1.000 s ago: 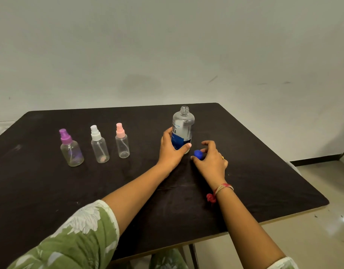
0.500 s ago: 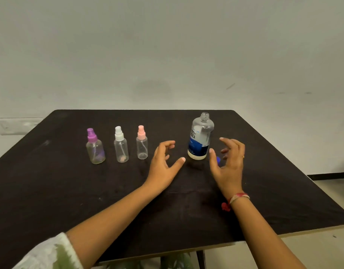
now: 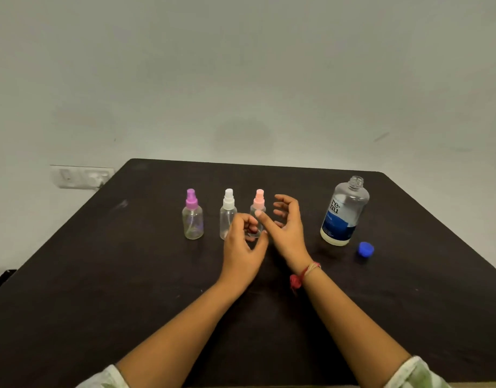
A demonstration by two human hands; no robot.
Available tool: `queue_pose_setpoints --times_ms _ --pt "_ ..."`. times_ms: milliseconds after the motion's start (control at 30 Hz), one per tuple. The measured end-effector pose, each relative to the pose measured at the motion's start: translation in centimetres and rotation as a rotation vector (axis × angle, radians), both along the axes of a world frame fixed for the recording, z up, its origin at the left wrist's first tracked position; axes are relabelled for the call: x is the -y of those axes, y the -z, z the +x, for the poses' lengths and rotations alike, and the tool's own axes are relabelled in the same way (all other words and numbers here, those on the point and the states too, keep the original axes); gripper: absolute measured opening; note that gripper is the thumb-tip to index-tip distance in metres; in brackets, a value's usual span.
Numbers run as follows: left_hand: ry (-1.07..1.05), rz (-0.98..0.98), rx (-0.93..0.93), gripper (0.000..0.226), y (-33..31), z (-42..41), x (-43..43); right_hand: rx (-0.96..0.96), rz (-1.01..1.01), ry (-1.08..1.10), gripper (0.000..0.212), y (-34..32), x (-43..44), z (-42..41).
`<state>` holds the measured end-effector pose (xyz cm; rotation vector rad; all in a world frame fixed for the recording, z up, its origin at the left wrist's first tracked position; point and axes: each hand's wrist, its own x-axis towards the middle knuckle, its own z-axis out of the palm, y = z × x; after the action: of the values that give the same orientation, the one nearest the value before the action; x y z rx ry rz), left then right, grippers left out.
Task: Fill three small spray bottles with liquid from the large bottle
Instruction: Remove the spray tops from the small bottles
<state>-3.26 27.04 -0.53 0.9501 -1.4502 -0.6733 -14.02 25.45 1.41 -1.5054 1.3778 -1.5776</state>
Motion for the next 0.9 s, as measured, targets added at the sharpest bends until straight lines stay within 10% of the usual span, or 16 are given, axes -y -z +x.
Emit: queue_pose_setpoints --times_ms 900 --pt "0.024 0.157 0.082 0.041 1.5 -0.3 1.9 -0.239 -0.017 -0.045 0.037 1.2 0.4 -1.1"
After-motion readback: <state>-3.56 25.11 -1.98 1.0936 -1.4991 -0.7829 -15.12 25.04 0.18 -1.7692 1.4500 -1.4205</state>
